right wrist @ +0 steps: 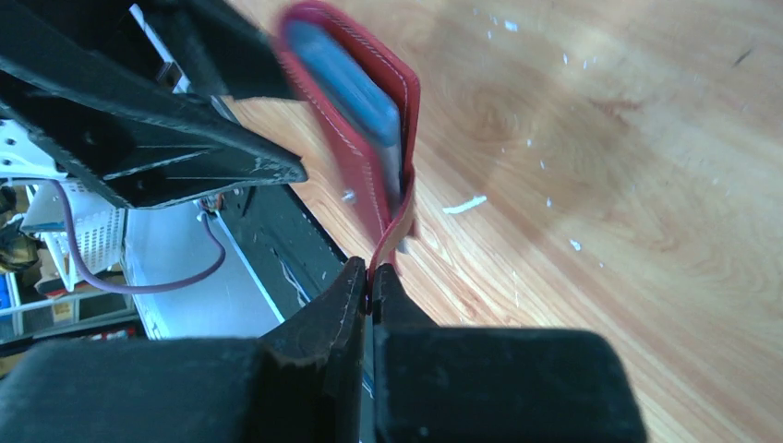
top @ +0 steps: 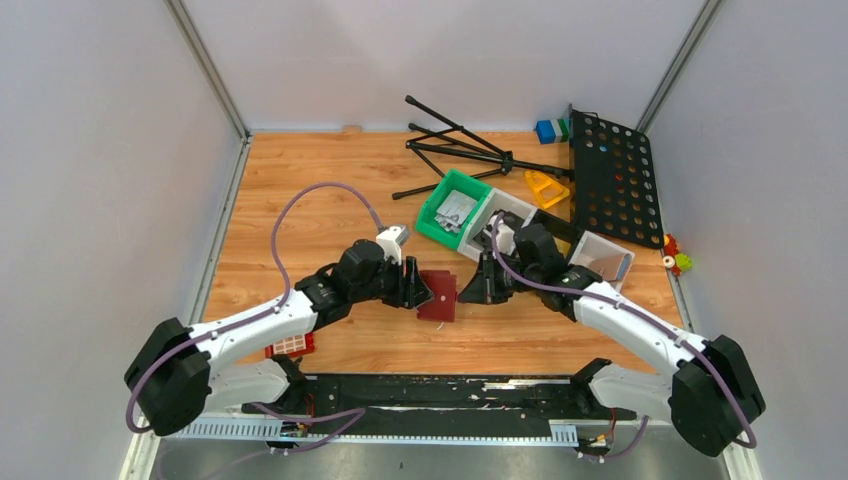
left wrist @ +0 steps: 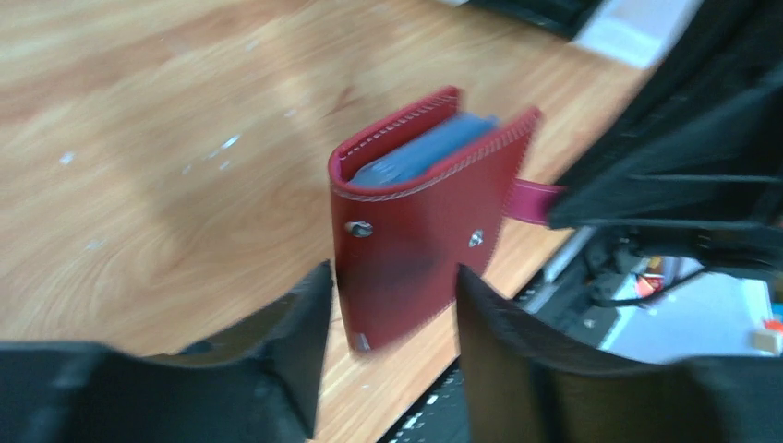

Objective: Take the credit cards out of the card holder
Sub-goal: Open the card holder at the center of the board.

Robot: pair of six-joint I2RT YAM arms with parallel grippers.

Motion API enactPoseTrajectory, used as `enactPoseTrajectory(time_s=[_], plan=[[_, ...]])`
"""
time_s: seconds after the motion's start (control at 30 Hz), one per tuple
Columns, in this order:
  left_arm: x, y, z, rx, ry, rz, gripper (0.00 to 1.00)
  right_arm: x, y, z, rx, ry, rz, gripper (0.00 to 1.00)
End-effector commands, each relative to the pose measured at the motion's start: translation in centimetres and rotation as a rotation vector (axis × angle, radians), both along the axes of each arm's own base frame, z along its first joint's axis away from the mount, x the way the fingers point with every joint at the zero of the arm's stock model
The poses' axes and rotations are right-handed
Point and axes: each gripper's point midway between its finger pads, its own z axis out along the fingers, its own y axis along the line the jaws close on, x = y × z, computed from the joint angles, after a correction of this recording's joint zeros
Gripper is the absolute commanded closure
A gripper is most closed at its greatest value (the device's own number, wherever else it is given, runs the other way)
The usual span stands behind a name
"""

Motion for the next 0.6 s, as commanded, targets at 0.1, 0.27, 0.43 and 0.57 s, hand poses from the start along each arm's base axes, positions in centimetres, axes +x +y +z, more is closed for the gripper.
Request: enactPoseTrajectory(time_s=[0.1,0.27,0.43,0.57], plan=[[0.7,2.2,-5.1,0.167,0.012,0.038,0.27,-1.3,0.6,-4.1,-0.078,0.159,0.034,1.0],[-0.6,1.6,-5.5,0.15,0.026,-0.045,0.22,-1.1,0.5,-5.5,-0.117,0.183,0.041,1.0],[-0.8,1.7,-4.9,0.139,-0.019,-0.081,0.21,-0.9,0.6,-5.0,-0.109,0.164,0.038,1.0],[-2.2,-0.2,-3.1,0.135,-0.085,-0.23,0.14,-0.9,0.7,-4.5,-0.098,0.153,0.042,1.0]])
